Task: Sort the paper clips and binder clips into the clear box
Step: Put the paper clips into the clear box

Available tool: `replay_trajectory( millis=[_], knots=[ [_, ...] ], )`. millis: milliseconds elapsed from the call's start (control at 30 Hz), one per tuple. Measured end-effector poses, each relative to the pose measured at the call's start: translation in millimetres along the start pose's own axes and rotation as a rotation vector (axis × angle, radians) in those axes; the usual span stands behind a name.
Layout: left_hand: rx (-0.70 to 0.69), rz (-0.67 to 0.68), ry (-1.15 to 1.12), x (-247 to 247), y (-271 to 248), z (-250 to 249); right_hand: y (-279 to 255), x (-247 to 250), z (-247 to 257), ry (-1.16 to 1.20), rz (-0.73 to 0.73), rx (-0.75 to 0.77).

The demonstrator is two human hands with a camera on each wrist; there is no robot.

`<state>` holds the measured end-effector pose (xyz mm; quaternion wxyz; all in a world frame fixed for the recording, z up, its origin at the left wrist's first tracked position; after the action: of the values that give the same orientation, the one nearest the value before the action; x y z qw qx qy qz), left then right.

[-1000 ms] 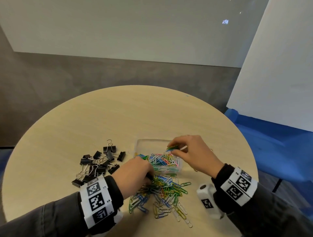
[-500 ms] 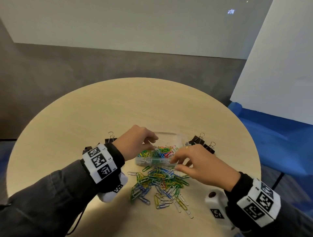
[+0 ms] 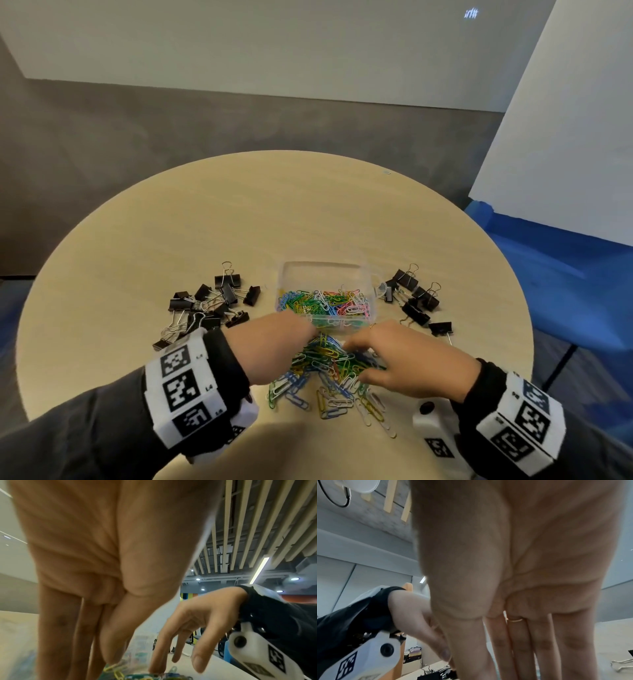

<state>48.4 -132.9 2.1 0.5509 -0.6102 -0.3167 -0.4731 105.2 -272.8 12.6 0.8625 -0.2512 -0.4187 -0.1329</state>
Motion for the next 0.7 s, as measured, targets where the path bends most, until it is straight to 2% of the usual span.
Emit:
replay_trajectory(
  millis=[200, 300, 433, 700],
  knots=[
    [-0.081, 0.022, -0.071, 2, 0, -9, 4, 3, -3, -0.01, -0.08, -0.025],
    [-0.071, -0.017, -0.093, 7, -1, -7, 7, -6, -5, -0.031, -0.067, -0.017],
    [-0.077, -0.001, -0.111, 4, 1, -15, 11, -13, 0, -0.051, -0.049, -0.003],
    [0.013, -0.065, 0.052, -3, 4, -24, 15, -8, 5, -0.031, -0.106, 0.064]
  ],
)
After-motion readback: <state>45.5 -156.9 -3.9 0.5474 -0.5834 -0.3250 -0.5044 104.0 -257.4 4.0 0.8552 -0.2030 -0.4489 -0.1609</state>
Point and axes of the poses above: each hand's wrist, its own y-axis towards the middle knuckle, its own x-axis out of the back of the hand, z = x × y, the point moved 5 cm from there along y, towards the middle knuckle, and after that the axes turned 14 degrees about y, right-handed, at the moved point
